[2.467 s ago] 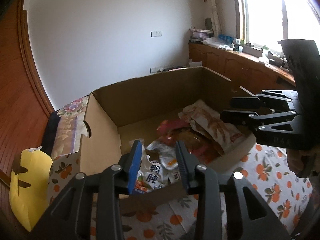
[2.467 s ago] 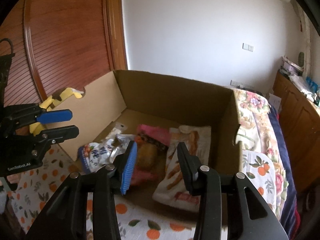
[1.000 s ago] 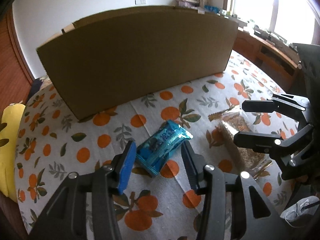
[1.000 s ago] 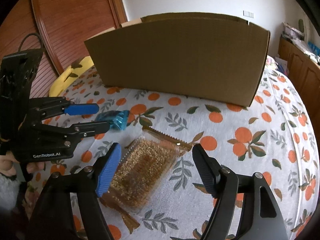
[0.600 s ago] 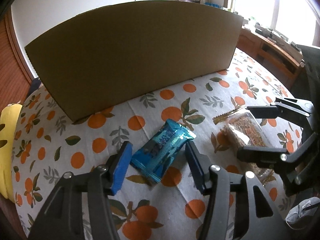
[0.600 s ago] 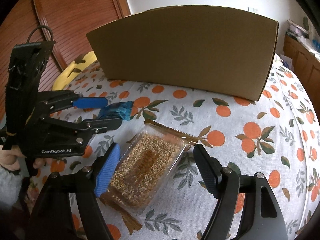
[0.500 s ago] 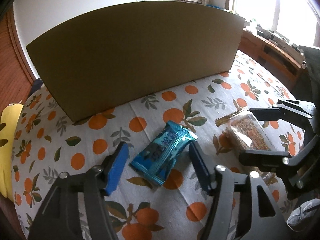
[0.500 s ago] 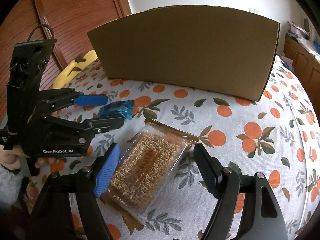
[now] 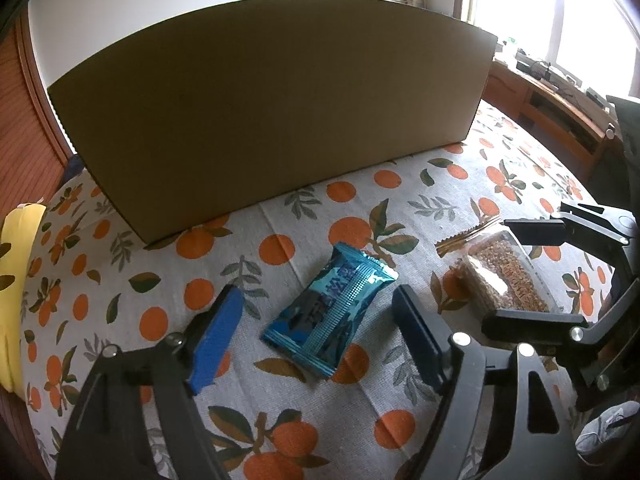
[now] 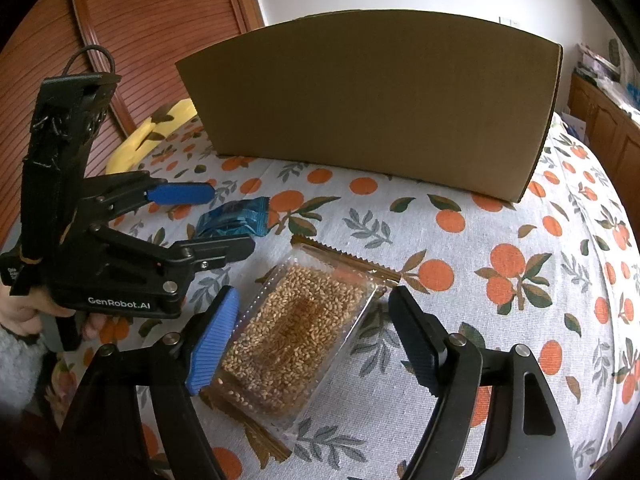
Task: Organize snacks
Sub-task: 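Close left tool on the blue packet while right tool grasps the clear seed-bar tray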
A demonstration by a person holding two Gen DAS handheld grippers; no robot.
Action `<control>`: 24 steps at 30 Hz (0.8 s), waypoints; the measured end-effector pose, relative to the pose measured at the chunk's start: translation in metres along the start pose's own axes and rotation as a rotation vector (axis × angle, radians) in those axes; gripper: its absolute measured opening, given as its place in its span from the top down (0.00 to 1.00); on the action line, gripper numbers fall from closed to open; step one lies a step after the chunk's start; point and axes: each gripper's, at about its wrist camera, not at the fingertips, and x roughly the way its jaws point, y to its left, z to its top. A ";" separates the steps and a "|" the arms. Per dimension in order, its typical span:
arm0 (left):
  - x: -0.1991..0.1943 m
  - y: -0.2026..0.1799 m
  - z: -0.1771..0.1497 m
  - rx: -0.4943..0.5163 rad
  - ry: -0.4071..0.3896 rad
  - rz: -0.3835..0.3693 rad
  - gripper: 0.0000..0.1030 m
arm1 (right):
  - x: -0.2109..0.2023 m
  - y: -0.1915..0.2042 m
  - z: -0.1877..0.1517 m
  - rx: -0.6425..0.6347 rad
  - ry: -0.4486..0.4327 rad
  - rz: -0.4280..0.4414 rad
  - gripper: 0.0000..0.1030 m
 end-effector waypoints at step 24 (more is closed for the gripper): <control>-0.026 0.021 0.000 -0.055 -0.135 -0.114 0.78 | 0.021 0.022 0.009 -0.121 0.074 -0.139 0.17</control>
